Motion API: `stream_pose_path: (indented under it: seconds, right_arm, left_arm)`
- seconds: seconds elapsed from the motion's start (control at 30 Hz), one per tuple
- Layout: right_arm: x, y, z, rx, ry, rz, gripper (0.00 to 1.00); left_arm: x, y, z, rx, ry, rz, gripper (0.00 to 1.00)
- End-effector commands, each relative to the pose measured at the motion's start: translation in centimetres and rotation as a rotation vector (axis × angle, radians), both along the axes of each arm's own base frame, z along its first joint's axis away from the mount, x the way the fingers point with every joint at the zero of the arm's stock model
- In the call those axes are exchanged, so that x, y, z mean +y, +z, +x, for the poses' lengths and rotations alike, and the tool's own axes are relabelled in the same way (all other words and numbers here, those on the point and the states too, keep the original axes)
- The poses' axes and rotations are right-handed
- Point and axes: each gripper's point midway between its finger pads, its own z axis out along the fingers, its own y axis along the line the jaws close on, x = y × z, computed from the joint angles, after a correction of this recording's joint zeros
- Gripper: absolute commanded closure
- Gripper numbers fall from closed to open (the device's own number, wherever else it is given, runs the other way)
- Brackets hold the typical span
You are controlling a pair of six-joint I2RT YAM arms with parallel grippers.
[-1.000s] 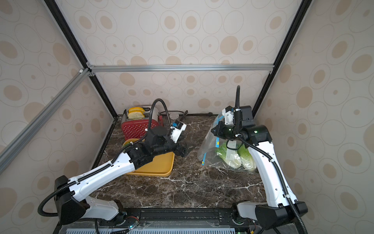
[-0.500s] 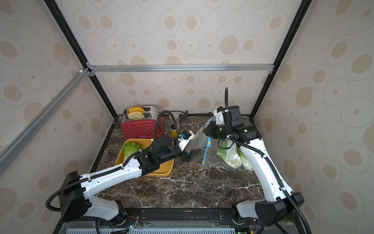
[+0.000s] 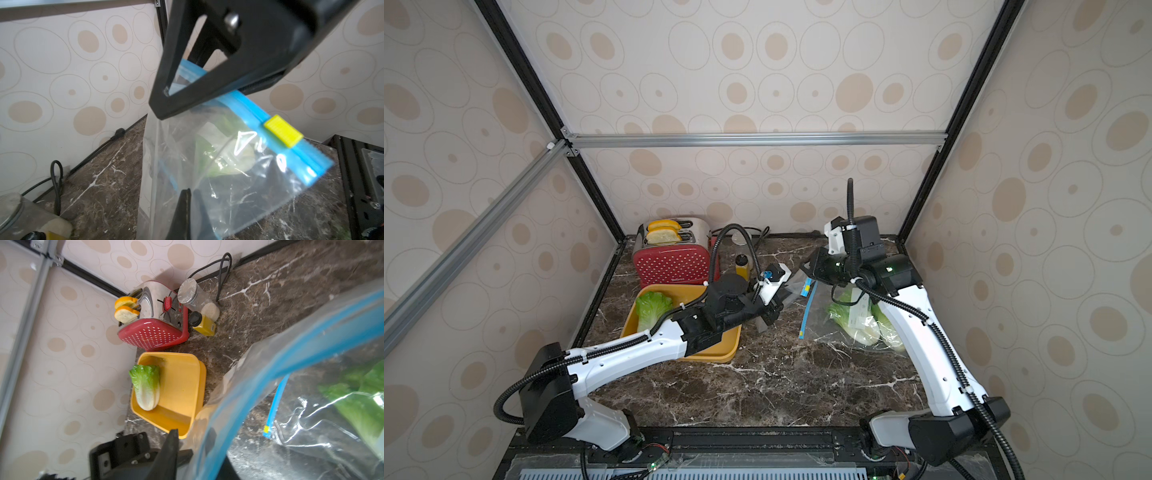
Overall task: Put the chinese cabbages into a zipper bag and zip it
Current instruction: Open the zipper of the food storage bag.
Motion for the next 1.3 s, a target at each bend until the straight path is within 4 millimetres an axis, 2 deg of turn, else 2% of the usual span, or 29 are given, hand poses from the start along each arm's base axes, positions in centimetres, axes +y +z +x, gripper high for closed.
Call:
stream_pose_path:
  seconds: [0.0,0.1,0.13,0.2,0.27,0.37,0.53,0.67,0.83,0.97,1.07,1.27]
  right_arm:
    - [-0.7,3.5,-1.8,-0.076,0.008,0.027,0.6]
    - [-2.8,4.7,-3.5,-0.1,-0.04,0.021,0.51]
    - [-4.2,4.9,-3.7,-0.113,-0.082,0.017,0.48]
    - [-6.2,4.5,-4.5,-0.119,-0.144,0.001,0.43]
    - [-7.3,3.1,-4.8,-0.082,-0.182,0.01,0.4]
    - [-7.2,1.0,-4.7,-0.001,-0.203,0.08,0.39]
    - [-7.5,-2.0,-4.5,0.07,-0.242,0.101,0.38]
    - [-6.8,-4.3,-3.9,0.138,-0.245,0.185,0.39]
    - [-7.9,-5.1,-3.7,0.126,-0.311,0.24,0.39]
    - [-7.5,-4.9,-2.3,0.128,-0.31,0.312,0.39]
    - [-7.4,-4.0,-1.4,0.095,-0.317,0.341,0.37]
    - [-6.5,-3.6,-0.3,0.101,-0.286,0.412,0.36]
  left_arm:
    - [1.0,1.1,-0.1,-0.05,0.015,0.012,1.0]
    - [1.7,1.0,0.0,-0.019,0.023,-0.014,1.0]
    - [1.8,1.0,-0.1,-0.008,0.016,-0.023,1.0]
    - [1.8,0.8,-0.7,0.012,-0.005,-0.041,1.0]
    - [1.7,0.7,-1.3,0.025,-0.037,-0.051,1.0]
    - [1.8,0.7,-1.5,0.037,-0.04,-0.068,1.0]
    - [2.1,0.5,-1.4,0.057,-0.018,-0.073,1.0]
    - [2.1,1.0,-1.2,0.053,-0.011,-0.091,1.0]
    - [2.1,1.2,-1.2,0.058,-0.007,-0.093,1.0]
    - [2.0,1.3,-1.3,0.058,-0.018,-0.099,1.0]
    - [2.0,1.3,-1.5,0.062,-0.029,-0.095,1.0]
    - [2.1,1.4,-1.7,0.057,-0.034,-0.094,1.0]
